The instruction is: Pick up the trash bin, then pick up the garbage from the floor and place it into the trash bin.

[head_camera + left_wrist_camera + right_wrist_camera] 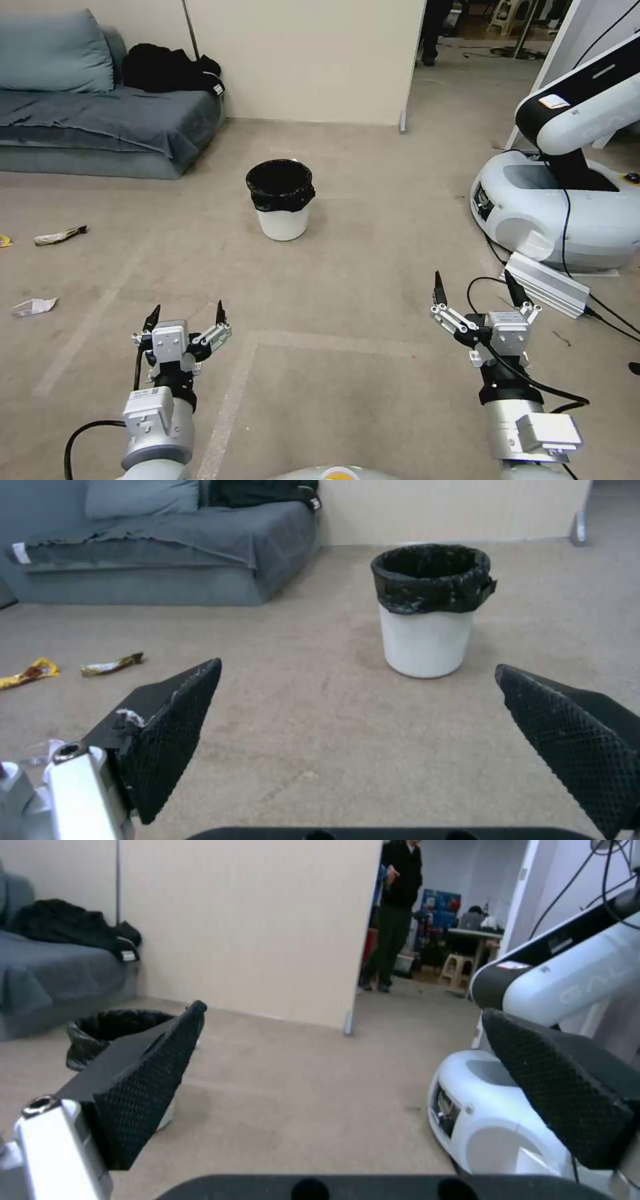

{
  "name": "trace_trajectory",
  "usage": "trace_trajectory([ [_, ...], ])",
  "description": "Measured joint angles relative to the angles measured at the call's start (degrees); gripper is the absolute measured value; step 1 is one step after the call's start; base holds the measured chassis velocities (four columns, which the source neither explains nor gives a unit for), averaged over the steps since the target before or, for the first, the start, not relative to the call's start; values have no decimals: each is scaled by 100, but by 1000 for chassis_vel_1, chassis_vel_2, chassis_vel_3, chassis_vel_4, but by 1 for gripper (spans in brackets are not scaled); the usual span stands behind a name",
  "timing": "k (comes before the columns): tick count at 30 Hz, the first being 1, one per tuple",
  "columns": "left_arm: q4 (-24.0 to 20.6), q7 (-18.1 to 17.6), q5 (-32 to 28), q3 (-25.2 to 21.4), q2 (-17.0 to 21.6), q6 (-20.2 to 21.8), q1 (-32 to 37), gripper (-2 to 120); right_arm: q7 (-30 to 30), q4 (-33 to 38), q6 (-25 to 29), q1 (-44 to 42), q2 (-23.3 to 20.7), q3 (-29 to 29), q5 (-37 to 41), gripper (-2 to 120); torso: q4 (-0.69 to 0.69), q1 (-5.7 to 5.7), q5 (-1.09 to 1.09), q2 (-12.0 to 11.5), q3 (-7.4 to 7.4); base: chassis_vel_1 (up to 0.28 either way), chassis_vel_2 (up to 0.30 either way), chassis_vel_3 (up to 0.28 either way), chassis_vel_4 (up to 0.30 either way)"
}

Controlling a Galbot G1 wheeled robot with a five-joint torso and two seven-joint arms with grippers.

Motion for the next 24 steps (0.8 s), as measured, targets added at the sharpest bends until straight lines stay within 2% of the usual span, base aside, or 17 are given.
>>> trace_trajectory([
  [12, 111, 20, 183, 38, -9, -78, -18, 100, -140, -106, 69, 22, -6, 52, -66, 100, 0, 0, 0, 0, 0, -10, 11, 10, -6],
  [24, 115, 14, 175, 73, -13, -102, -24, 100, -218, -173, 75, 59, -11, 58, -9, 100, -1, 1, -1, 0, 1, -196, 193, 200, -206],
])
